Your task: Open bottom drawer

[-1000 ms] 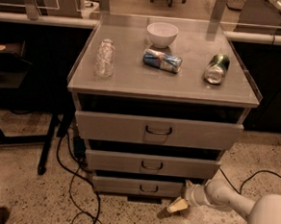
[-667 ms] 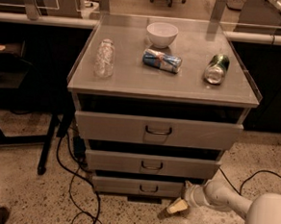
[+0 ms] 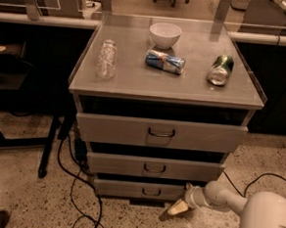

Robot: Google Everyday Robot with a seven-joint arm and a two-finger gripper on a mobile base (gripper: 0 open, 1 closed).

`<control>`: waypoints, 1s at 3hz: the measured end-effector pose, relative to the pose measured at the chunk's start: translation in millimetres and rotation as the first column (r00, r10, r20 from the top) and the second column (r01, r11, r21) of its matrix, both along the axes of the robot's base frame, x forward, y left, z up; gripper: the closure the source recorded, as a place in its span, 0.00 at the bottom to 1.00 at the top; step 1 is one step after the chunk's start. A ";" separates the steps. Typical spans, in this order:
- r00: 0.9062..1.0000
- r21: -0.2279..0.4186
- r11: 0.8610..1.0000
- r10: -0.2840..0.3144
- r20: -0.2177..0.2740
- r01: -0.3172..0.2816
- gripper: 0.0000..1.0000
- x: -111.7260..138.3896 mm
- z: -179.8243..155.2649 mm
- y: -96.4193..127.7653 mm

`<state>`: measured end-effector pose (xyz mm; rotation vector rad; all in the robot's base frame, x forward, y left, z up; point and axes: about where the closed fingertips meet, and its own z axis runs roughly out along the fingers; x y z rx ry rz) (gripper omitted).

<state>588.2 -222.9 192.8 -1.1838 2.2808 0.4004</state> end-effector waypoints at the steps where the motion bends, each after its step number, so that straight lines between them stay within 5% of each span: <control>1: 1.000 -0.008 1.000 0.020 0.010 -0.020 0.00 7.9 -1.3 5.4; 3: 0.994 -0.023 0.996 0.086 -0.067 -0.088 0.00 -13.8 -17.2 21.7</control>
Offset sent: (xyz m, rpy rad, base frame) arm -0.0238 0.0287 -0.0346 -0.0439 0.1070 0.1305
